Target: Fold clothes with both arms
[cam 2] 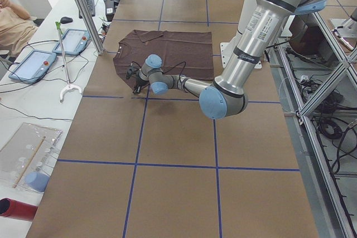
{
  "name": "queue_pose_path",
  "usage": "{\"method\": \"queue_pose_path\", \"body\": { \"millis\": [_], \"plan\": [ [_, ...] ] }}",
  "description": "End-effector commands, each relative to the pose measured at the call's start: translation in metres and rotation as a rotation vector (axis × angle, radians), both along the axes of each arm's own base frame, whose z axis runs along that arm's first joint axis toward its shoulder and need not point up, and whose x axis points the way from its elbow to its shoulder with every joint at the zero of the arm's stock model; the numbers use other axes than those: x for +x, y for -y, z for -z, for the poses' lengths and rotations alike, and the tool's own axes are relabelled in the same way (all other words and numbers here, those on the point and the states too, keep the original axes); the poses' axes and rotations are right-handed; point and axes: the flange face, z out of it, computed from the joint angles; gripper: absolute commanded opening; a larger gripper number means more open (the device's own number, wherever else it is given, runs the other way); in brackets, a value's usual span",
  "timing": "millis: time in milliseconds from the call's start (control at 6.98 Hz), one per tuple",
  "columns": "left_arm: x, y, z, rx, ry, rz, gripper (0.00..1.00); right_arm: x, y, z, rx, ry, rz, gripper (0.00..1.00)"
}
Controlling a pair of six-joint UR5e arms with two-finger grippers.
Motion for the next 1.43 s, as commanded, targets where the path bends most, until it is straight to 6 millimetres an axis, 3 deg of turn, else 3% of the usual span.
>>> {"method": "queue_pose_path", "body": {
  "millis": [0,286,573,716,1002,1145,1289],
  "plan": [
    [0.001,-0.002,0.005,0.005,-0.009,-0.001,0.0,0.0,0.0,0.0,0.0,0.001,0.001,1.0],
    [0.002,-0.003,0.014,0.01,-0.013,-0.006,0.0,0.0,-0.001,0.001,0.001,0.002,0.001,1.0],
    [0.007,-0.004,0.062,0.012,-0.019,-0.013,0.0,0.0,-0.001,0.003,0.002,0.004,-0.002,1.0],
    [0.026,0.002,0.104,-0.02,0.007,-0.025,0.0,0.0,-0.001,0.003,-0.002,0.006,-0.005,1.0],
    [0.087,-0.009,0.17,-0.116,-0.073,-0.003,0.0,0.0,-0.001,0.003,-0.002,0.005,-0.006,1.0],
    [0.116,-0.007,0.181,-0.159,-0.086,0.007,0.0,-0.001,-0.001,0.002,-0.004,0.004,-0.006,1.0],
    [0.129,-0.006,0.185,-0.178,-0.086,0.011,0.0,-0.001,-0.001,0.002,-0.004,0.004,-0.006,1.0]
  ]
}}
